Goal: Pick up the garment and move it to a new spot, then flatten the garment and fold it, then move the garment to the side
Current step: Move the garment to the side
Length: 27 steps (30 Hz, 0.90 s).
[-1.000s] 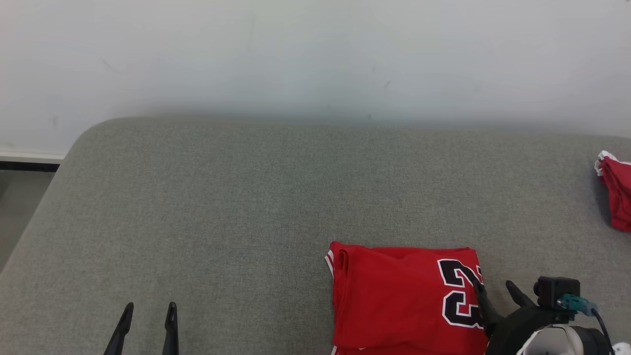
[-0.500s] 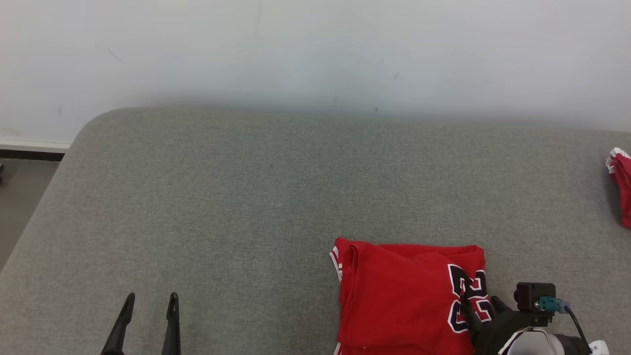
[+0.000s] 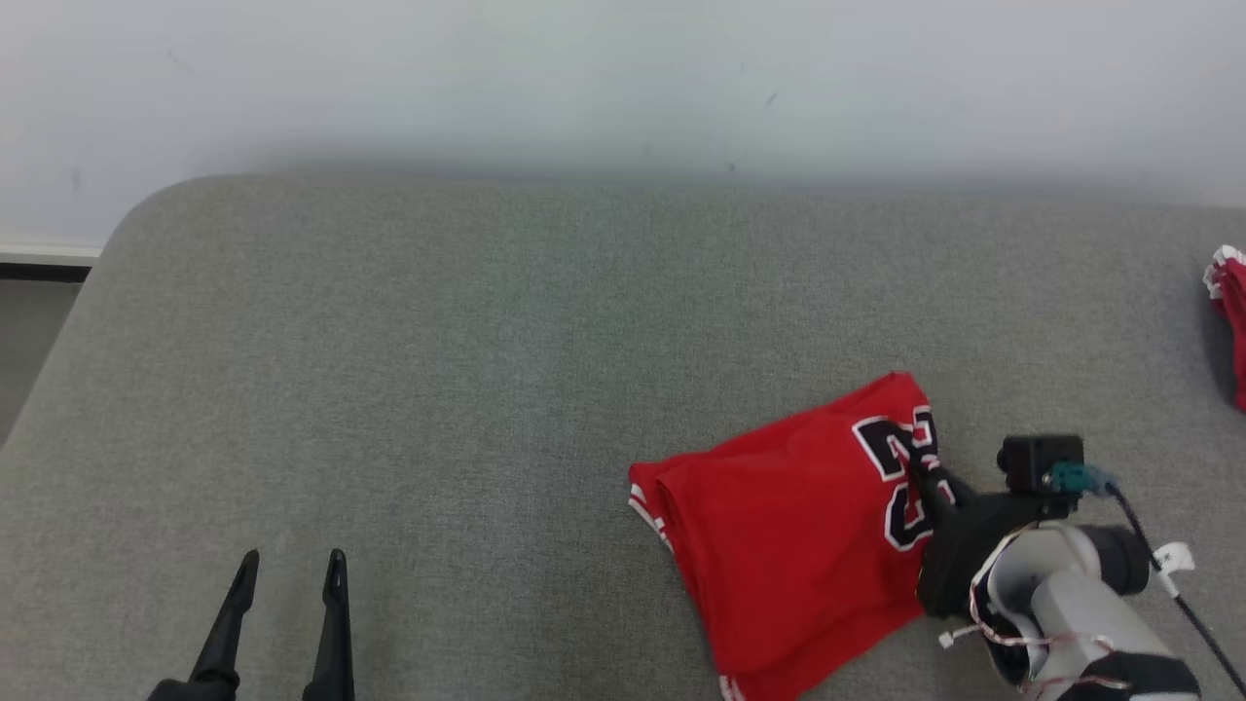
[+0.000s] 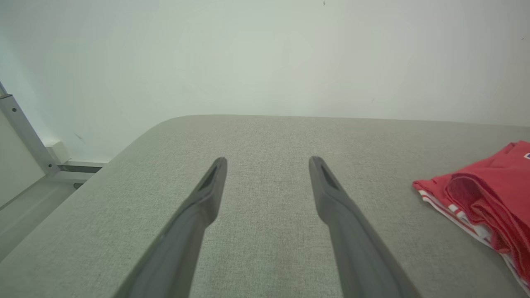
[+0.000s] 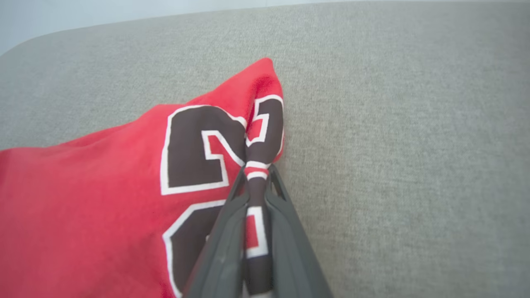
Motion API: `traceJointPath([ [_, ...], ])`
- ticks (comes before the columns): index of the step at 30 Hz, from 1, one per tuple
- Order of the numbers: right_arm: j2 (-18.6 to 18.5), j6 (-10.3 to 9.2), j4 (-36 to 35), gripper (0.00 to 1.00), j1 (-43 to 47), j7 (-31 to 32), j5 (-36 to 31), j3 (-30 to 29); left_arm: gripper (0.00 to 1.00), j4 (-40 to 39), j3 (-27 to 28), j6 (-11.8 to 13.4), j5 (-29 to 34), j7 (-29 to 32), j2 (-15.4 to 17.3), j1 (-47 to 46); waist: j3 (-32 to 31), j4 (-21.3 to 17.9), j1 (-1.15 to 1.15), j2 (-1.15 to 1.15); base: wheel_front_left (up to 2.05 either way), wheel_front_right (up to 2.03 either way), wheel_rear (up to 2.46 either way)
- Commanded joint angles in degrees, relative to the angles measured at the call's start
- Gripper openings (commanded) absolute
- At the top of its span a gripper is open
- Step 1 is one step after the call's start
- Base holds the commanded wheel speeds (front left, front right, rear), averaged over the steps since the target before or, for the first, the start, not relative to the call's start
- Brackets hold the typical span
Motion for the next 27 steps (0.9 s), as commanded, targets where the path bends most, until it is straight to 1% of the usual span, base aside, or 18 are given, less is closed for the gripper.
traceJointPath([
  [1, -1.2, -0.01, -0.3, 0.0, -2.3, -0.3, 0.5, 0.2, 1.0, -0.3, -0.1, -0.3, 0.4, -0.2, 0.0, -1.3, 2.6, -1.0, -0.01, -0.01, 0.0, 0.0, 0.0],
  [6, -4.3, -0.01, -1.1, 0.0, -9.8, -0.1, 1.4, 1.5, 1.0, -1.2, -0.7, -0.3, 0.9, -0.2, 0.2, -3.9, 7.6, -2.9, -0.01, -0.01, 0.0, 0.0, 0.0],
  [7, -4.3, -0.01, -1.1, 0.0, -9.8, -0.1, 1.4, 1.5, 1.0, -1.2, -0.7, -0.3, 0.9, -0.2, 0.2, -3.9, 7.6, -2.9, -0.01, -0.01, 0.0, 0.0, 0.0],
  [10, -6.6, -0.01, -1.7, 0.0, -14.2, 0.0, 2.1, 2.0, 1.0, -2.2, -0.6, -0.4, 1.2, -0.2, 0.5, -5.7, 11.0, -4.6, -0.01, -0.01, 0.0, 0.0, 0.0],
  [18, -13.2, -0.01, -2.7, 0.0, -24.4, 0.0, 3.8, 2.2, 1.0, -5.5, 0.5, -0.7, 2.1, -0.2, 2.7, -9.7, 19.4, -10.7, -0.01, -0.01, 0.0, 0.0, 0.0],
  [22, -16.0, -0.01, -2.6, 0.0, -28.5, 0.0, 4.1, 1.8, 1.0, -7.6, 1.0, -0.6, 2.6, -0.2, 4.0, -10.9, 22.3, -13.7, -0.01, -0.01, 0.0, 0.0, 0.0],
  [24, -16.9, -0.01, -2.3, 0.0, -30.3, 0.2, 4.5, 1.8, 1.0, -8.6, 1.1, -0.6, 2.8, -0.1, 4.8, -11.0, 23.6, -15.1, -0.01, -0.01, 0.0, 0.0, 0.0],
  [25, -18.2, -0.01, -2.1, 0.0, -32.0, 0.4, 4.4, 2.2, 1.0, -9.9, 1.2, -0.4, 3.1, 0.0, 5.5, -11.3, 24.5, -16.2, -0.01, -0.01, 0.0, 0.0, 0.0],
  [27, -19.4, -0.01, -1.8, 0.0, -33.6, 0.6, 5.1, 2.6, 1.0, -11.4, 1.4, -0.2, 3.5, 0.4, 6.0, -11.2, 25.2, -17.3, -0.01, -0.01, 0.0, 0.0, 0.0],
])
